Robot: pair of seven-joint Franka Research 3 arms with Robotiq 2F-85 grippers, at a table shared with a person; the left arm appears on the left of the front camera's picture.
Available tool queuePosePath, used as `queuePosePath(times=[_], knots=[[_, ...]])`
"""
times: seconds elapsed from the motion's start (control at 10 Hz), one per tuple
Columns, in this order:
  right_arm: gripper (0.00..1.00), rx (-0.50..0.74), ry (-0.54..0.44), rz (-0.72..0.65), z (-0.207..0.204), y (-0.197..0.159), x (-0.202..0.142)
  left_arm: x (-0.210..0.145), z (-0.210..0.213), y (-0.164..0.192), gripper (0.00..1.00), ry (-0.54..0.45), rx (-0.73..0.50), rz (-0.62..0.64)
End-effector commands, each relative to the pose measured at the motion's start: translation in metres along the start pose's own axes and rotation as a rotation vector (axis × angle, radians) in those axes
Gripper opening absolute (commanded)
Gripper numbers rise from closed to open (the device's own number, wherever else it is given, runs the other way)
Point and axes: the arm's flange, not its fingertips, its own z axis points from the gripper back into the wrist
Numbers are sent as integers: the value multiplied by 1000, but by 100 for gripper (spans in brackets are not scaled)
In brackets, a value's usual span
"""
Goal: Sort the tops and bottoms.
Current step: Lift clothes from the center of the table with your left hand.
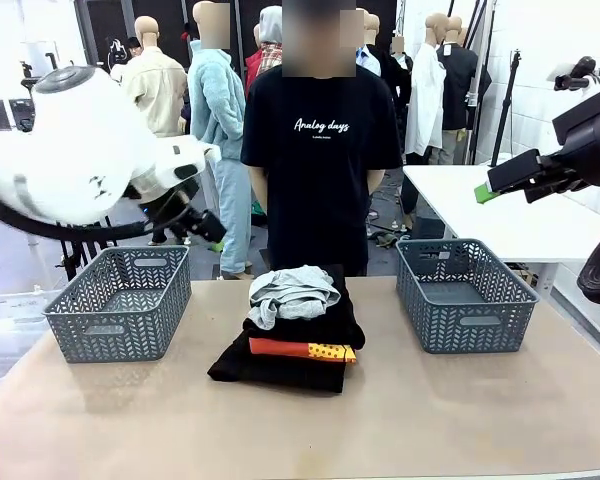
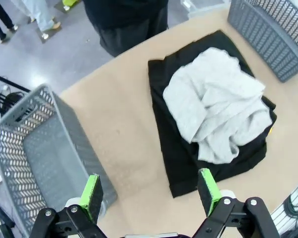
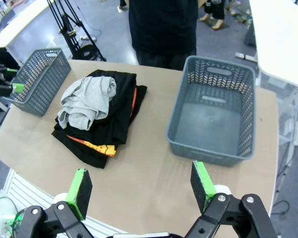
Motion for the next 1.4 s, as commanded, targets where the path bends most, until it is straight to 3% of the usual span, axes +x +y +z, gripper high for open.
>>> queuePosePath(times=[0.0,0.1,0.2,0.5,0.7,0.9,1.3], knots=[[100,9,5,0,0,-1,0,27,1,2,100,6,40,-1],[100,9,5,0,0,-1,0,19,13,8,100,35,111,-32],[100,9,5,0,0,-1,0,16,2,-1,100,-9,3,-11],[100,9,5,0,0,-1,0,22,8,9,100,21,32,19],[100,9,5,0,0,-1,0,60,-7,-15,100,-7,-122,46],[100,9,5,0,0,-1,0,90,-40,-48,100,85,-181,36],[100,9,5,0,0,-1,0,114,-109,-89,100,334,-151,35]])
